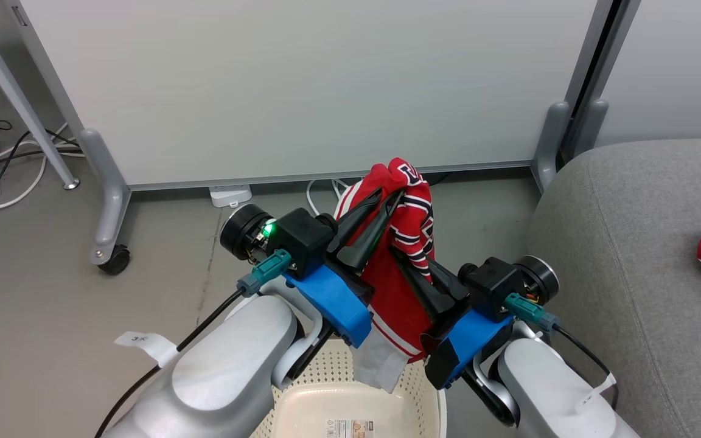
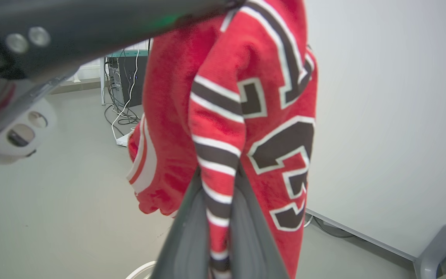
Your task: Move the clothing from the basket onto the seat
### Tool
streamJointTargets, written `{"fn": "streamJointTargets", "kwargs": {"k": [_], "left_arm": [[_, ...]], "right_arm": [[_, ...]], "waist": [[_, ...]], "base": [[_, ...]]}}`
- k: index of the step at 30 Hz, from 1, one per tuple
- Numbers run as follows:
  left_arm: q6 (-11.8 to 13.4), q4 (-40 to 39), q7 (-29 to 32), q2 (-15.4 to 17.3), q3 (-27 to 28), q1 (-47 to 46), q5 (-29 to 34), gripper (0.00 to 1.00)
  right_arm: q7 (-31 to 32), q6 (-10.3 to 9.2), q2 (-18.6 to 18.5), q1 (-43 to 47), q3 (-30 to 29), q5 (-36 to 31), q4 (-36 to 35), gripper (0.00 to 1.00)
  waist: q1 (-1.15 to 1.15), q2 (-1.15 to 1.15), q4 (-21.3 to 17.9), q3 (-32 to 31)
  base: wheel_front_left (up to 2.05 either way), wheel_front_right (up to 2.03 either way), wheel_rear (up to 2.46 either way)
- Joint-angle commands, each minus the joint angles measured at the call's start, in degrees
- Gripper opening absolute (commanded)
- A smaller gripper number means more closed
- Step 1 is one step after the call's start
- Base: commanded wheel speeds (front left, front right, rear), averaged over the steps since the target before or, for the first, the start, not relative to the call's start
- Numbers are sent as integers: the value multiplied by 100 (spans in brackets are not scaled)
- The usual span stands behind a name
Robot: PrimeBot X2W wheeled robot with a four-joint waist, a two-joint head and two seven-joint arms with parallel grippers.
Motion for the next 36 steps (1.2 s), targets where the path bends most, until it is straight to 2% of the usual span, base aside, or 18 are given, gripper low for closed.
{"fn": "streamJointTargets", "kwargs": {"k": [1, 6, 7, 8, 9, 24, 29, 36], "left_arm": [[-1, 12, -23, 24, -6, -45, -11, 0], [10, 20, -23, 17, -16, -51, -33, 0], [17, 22, -24, 16, -18, -54, -37, 33], [32, 32, -21, 13, -17, -51, -45, 91], [46, 41, -10, 9, -19, -48, -51, 100], [144, -48, -55, 49, -94, 110, 20, 100], [165, -152, -71, 53, -124, 221, 51, 100], [129, -269, -94, 61, -153, 223, 158, 100]], "right_arm": [[-19, 1, 6, 28, -7, 32, -28, 0], [-19, 1, -1, 29, -9, 35, -38, 0], [-19, 1, -5, 31, -5, 36, -39, 0], [-19, 1, -8, 35, -4, 37, -41, 0], [-19, 1, -11, 40, -6, 38, -41, 0], [-19, 1, -72, 466, -569, -50, -284, 0], [-20, 1, -121, 629, -786, -97, -447, 0], [-20, 1, -172, 843, -1108, -148, -741, 0]], "waist": [[-1, 0, -3, 1], [-1, 0, -2, 0], [-1, 0, 0, 0], [-1, 0, 3, -1], [-1, 0, 5, -2], [-1, 0, -45, 54], [-1, 0, -314, 176], [-1, 0, -970, 393]], "base": [[0, 0, 0], [0, 0, 0], [0, 0, 0], [0, 0, 0], [0, 0, 0], [0, 0, 0], [0, 0, 0], [0, 0, 0]]}}
